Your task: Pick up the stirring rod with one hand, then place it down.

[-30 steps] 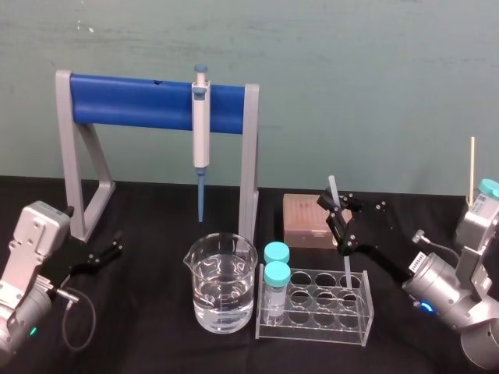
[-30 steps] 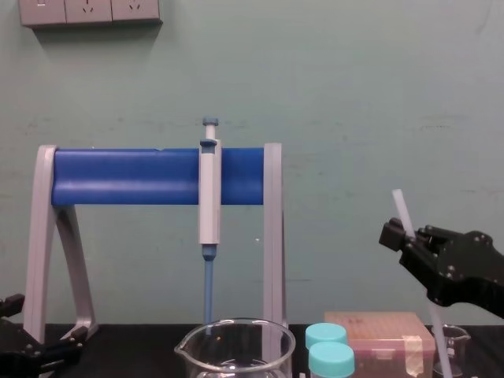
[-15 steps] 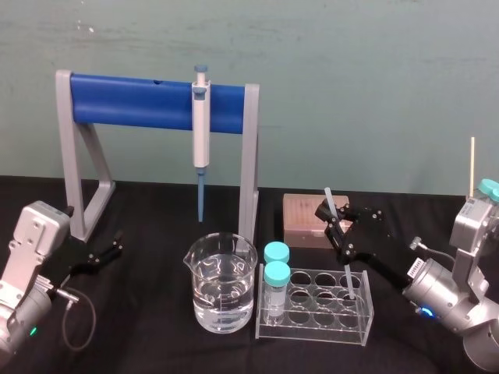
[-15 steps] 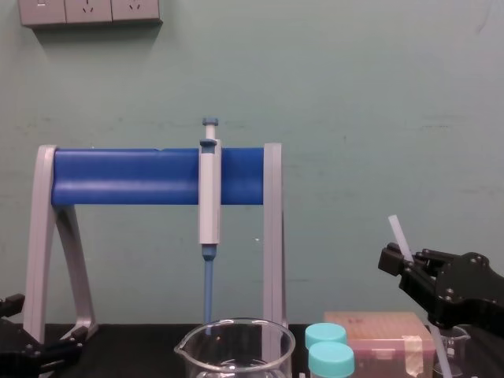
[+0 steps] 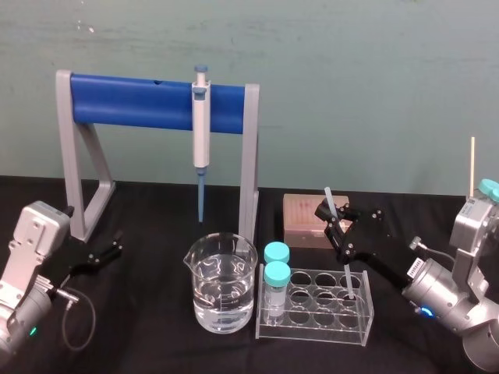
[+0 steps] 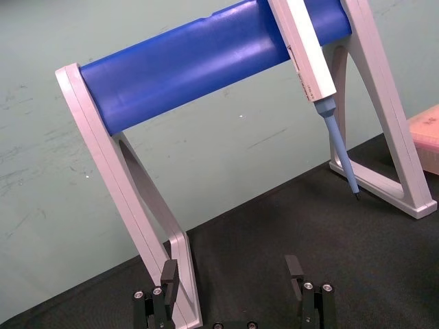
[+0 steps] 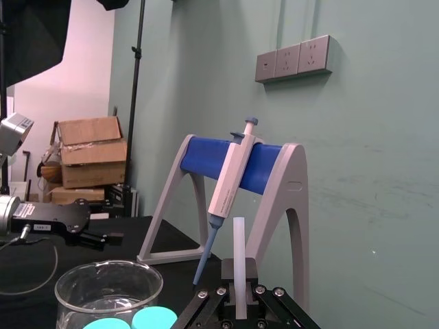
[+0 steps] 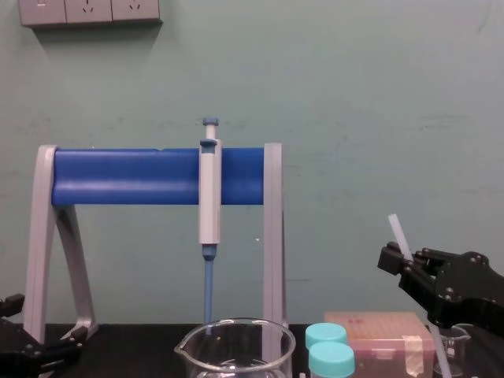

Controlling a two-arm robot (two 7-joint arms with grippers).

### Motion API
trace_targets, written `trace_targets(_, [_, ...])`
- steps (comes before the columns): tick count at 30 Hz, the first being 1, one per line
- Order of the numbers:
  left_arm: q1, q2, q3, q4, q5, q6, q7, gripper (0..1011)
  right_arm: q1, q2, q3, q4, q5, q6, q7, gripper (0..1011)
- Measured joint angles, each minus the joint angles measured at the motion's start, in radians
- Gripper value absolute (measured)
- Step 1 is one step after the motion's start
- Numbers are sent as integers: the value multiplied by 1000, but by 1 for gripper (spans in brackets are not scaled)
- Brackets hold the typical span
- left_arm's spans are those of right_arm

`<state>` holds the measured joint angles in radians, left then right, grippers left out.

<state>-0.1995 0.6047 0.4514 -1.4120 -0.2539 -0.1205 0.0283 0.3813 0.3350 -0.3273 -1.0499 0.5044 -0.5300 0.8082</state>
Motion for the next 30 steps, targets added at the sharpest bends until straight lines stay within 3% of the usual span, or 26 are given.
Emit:
trace_targets(8, [0,0,0,0,0,0,0,1000,0,-1,1,0,1,-1,0,230])
trace_targets(17, [0,0,0,0,0,0,0,1000,0,-1,1,0,1,-1,0,557])
trace_targets(24, [0,0,0,0,0,0,0,1000,0,-1,1,0,1,-2,0,735])
trace_targets(27, [0,0,0,0,0,0,0,1000,0,-1,1,0,1,-2,0,865])
trace_targets(30, [0,0,0,0,0,0,0,1000,0,-1,1,0,1,-2,0,916])
